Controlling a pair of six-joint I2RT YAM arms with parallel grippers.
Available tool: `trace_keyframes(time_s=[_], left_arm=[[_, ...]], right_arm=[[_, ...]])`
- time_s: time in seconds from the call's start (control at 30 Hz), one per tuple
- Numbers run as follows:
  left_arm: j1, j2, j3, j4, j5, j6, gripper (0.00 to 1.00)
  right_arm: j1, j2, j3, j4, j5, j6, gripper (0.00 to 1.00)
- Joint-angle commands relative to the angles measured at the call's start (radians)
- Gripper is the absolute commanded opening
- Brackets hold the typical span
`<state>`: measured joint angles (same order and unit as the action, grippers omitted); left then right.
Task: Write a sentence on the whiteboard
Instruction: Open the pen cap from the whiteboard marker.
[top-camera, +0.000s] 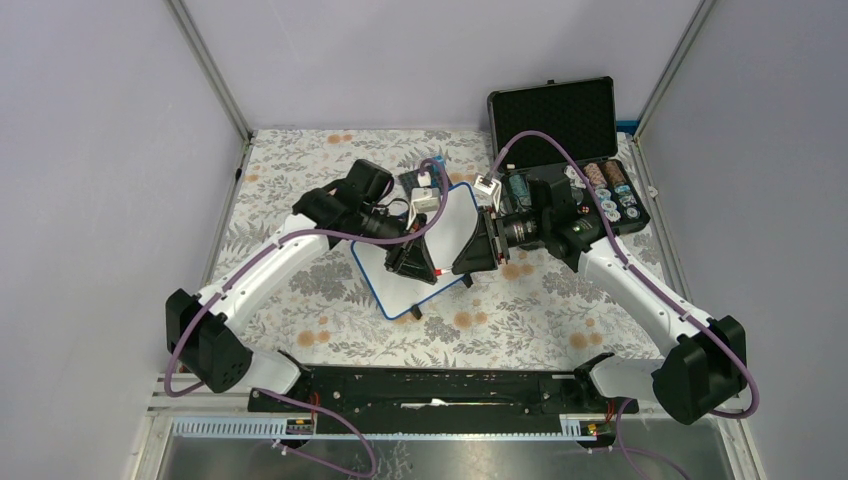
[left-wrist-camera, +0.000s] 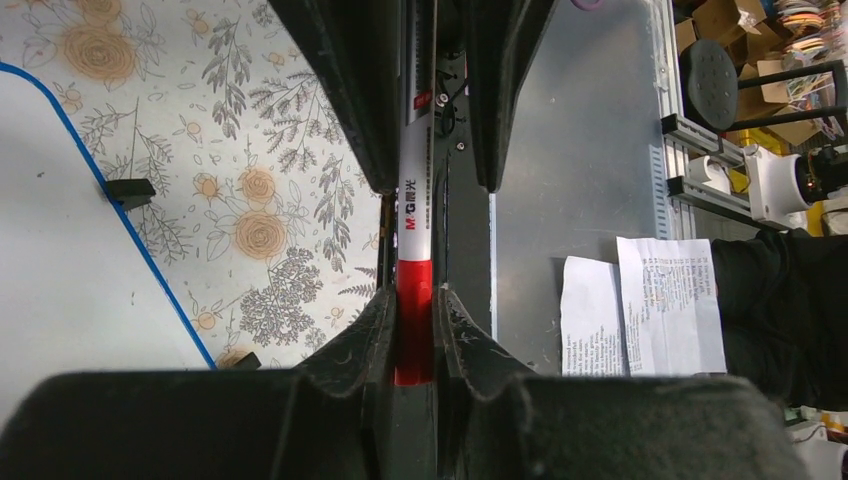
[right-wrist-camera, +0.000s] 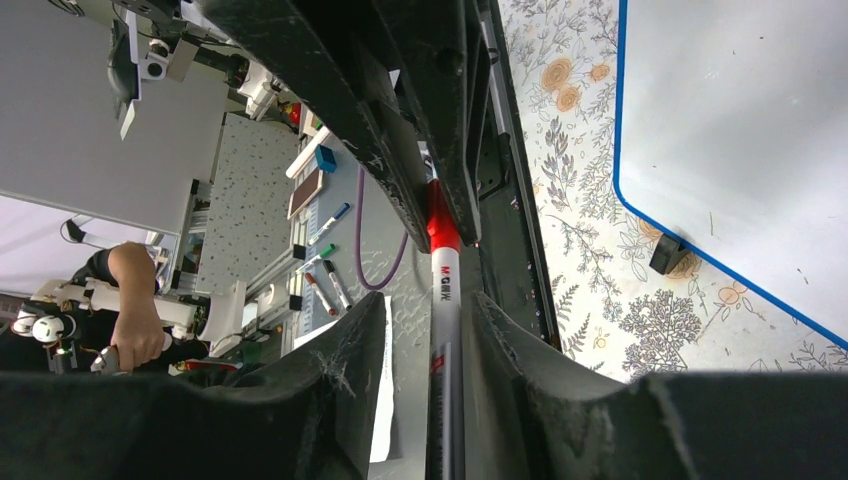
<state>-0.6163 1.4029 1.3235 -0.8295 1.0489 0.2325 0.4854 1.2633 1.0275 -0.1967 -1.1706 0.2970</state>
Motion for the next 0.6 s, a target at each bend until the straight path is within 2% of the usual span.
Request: trace_keyframes(time_s=[0.0, 0.43, 0.57], left_arm=[[-0.005, 0.021, 0.030, 0.013, -0.001, -0.019, 0.00], [-0.005, 0.028, 0.049, 0.029, 0.002, -0.054, 0.00], [-0.005, 0.031, 0.055, 0.028, 0.010, -0.055, 0.00]], right_arm=[[0.008, 0.001, 0.034, 0.021, -0.023, -0.002, 0.41], [0.021, 0.002, 0.040, -0.030, 0.015, -0.052, 0.37], [0.024, 0.004, 0.040, -0.036, 0.017, -0.060, 0.27]])
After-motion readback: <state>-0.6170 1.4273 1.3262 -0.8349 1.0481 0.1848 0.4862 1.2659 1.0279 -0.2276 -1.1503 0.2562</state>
